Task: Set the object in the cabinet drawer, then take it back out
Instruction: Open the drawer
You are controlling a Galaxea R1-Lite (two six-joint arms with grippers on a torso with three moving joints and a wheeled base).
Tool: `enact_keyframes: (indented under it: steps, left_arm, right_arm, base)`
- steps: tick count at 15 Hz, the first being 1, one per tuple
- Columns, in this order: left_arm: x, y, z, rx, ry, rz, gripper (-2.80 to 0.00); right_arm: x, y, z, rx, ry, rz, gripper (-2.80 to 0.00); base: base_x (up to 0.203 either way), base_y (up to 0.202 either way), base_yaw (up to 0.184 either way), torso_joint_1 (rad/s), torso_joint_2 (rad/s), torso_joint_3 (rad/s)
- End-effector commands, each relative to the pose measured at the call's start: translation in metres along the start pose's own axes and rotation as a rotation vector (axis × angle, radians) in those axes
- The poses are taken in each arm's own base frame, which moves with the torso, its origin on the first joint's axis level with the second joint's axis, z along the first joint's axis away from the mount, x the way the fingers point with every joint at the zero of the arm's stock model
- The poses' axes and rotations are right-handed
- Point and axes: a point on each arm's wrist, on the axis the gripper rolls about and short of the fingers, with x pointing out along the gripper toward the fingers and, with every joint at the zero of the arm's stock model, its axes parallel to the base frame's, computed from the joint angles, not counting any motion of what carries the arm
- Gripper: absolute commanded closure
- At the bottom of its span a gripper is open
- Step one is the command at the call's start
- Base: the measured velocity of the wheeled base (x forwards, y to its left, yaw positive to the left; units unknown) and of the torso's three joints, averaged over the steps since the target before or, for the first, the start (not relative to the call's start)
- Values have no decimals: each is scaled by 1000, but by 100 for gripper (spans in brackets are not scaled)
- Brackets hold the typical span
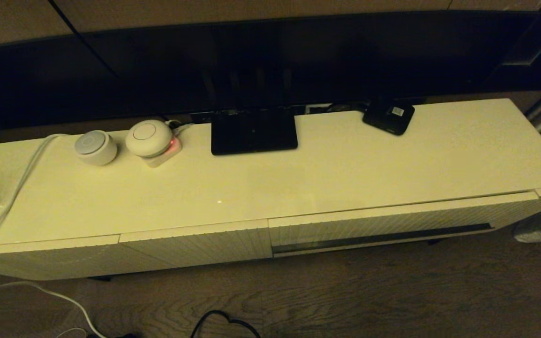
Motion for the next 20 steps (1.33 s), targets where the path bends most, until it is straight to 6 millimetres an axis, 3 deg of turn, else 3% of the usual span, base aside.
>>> enact_keyframes:
  steps: [1,5,10,14,20]
  left_arm:
    - [0,0,-1,0,3,0,0]
    - [0,0,-1,0,3,0,0]
    - [0,0,-1,0,3,0,0]
    - [0,0,-1,0,3,0,0]
    - [0,0,-1,0,3,0,0]
  right_arm:
    - [-18,2,-17,81,-86,-54,0]
    - [-24,1,-18,152,-61,-76,0]
    - [-4,1,-11,22,144,-20,0]
    - [33,4,1,-404,270,153,0]
    - [114,22,58,-751,192,292,0]
  base:
    - [0,0,0,0,0,0]
    - [0,0,0,0,0,0]
    - [0,0,0,0,0,0]
    - [0,0,0,0,0,0]
    - [0,0,0,0,0,0]
